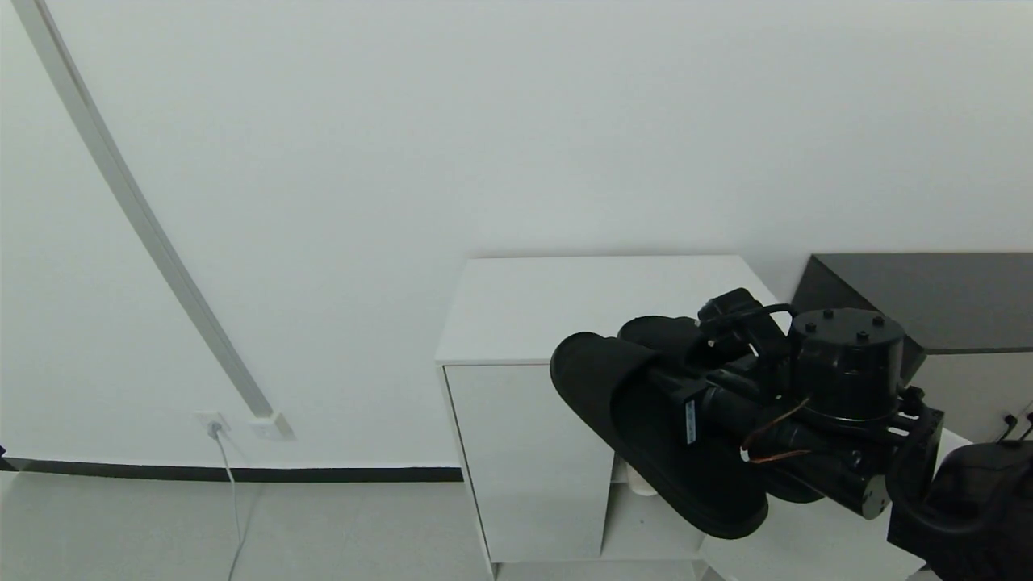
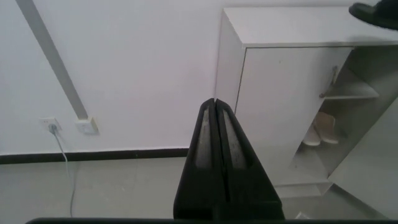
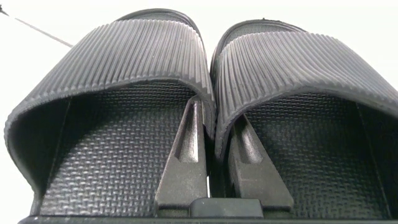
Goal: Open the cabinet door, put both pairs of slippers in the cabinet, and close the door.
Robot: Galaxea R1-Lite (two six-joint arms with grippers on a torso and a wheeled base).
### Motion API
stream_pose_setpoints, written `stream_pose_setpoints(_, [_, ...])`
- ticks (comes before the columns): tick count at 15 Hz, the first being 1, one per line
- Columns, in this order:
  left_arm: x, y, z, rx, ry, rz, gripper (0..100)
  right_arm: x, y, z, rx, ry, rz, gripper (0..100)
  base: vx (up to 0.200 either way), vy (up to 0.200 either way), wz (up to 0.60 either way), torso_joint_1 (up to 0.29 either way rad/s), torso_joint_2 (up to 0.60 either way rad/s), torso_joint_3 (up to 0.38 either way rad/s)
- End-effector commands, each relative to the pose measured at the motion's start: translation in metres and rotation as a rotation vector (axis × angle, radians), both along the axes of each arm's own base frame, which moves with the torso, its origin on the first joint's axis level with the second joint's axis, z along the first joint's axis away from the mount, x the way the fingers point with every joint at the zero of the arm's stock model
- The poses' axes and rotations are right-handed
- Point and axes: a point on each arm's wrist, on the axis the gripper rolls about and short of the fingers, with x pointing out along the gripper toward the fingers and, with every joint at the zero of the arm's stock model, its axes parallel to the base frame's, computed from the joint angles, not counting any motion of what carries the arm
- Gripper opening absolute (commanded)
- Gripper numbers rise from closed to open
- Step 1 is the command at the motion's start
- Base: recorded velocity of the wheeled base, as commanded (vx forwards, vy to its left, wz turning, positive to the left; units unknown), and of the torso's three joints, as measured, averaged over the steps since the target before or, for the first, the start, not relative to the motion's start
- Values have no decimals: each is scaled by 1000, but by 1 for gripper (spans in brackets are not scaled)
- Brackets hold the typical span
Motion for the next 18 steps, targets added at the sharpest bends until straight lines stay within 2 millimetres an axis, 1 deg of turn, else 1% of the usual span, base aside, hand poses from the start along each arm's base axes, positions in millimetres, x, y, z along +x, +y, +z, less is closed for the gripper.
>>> stream_pose_setpoints(1, [0,0,0,0,1,0,0,0,1,0,0,1,2,0,0,-200,0,2,7,7])
stream_pose_setpoints(9, [0,0,0,1,-1,0,0,-4,2,-2,-2,6,13,0,0,-200,0,4,1,3])
stream_pose_setpoints(18, [0,0,0,1,-1,0,0,-6,3,-2,-2,5,16,0,0,0,0,0,0,0])
